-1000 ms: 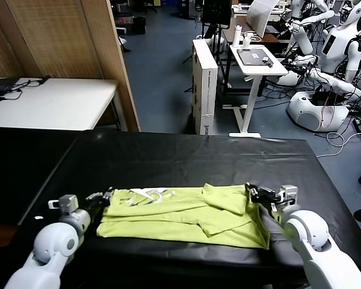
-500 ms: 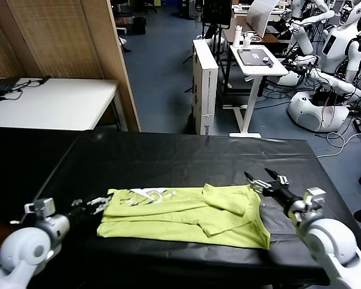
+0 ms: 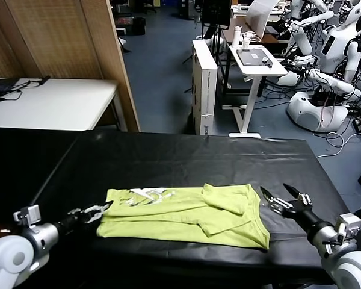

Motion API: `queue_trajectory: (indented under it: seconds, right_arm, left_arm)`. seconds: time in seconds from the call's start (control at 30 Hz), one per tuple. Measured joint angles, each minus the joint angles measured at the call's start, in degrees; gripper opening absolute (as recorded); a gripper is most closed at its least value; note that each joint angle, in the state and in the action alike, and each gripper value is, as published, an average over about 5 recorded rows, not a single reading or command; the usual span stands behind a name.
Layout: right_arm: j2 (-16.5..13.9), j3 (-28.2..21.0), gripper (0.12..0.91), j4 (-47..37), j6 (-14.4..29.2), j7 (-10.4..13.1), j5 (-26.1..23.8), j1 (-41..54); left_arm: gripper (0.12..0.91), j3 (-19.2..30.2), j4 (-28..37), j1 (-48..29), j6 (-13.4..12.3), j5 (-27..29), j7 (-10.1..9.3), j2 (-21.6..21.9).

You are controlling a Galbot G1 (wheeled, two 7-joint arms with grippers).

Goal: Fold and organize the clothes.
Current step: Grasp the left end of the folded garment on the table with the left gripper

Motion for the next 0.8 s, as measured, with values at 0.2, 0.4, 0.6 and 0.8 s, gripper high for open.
queue_trajectory:
  seconds: [0.2, 0.4, 0.6, 0.8]
  right_arm:
    - [0.12, 0.15, 0.907, 0.57, -0.18, 0.08, -0.19, -0.39]
    - [0.2, 0.35, 0.907, 0.95, -0.24, 0.12, -0.33, -0.56]
    - [0.37, -0.02, 0.907, 1.45, -0.3, 0.14, -0.43, -0.38]
    - [0.97, -0.21, 0.907, 2.41, -0.31, 0.15, -0.75, -0.56]
  left_arm:
    - [0.907, 1.04, 1.09, -0.41, 0.0, 1.25, 0.26, -0.63]
    - [0.907, 1.77, 1.41, -0.43, -0.03, 1.74, 0.26, -1.32]
    - [0.907, 2.76, 0.74, -0.72, -0.02, 1.73, 0.2, -2.53]
    - [0.907, 3.25, 0.68, -1.1, -0.02, 1.67, -0.03, -3.56]
